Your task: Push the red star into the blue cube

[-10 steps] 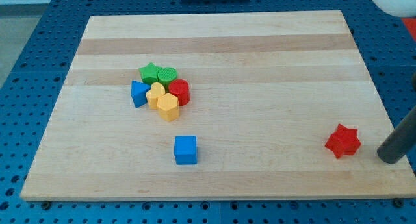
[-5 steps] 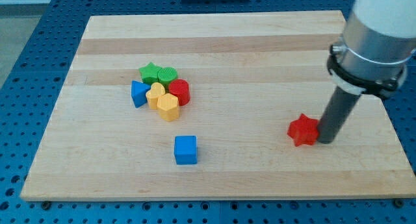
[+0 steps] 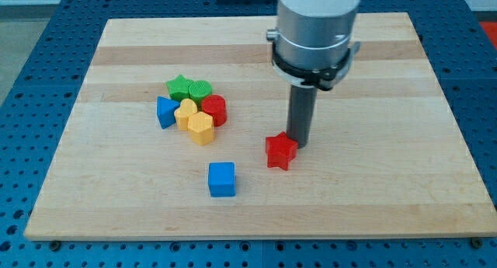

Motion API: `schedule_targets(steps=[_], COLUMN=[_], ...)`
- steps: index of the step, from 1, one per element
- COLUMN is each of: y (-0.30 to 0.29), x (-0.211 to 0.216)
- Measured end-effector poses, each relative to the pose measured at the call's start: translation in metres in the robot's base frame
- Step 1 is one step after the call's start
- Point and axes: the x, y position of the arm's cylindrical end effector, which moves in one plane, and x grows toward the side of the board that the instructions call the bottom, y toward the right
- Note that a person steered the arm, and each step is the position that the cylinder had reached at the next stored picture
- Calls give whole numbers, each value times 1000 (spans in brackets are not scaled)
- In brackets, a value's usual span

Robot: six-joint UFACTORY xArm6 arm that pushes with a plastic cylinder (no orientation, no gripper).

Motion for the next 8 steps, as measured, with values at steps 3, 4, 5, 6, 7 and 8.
schedule_targets(steps=[3, 4, 5, 6, 7, 8], y=[-66, -84, -79, -19, 28, 24], x=[-14, -14, -35, -45, -38, -6])
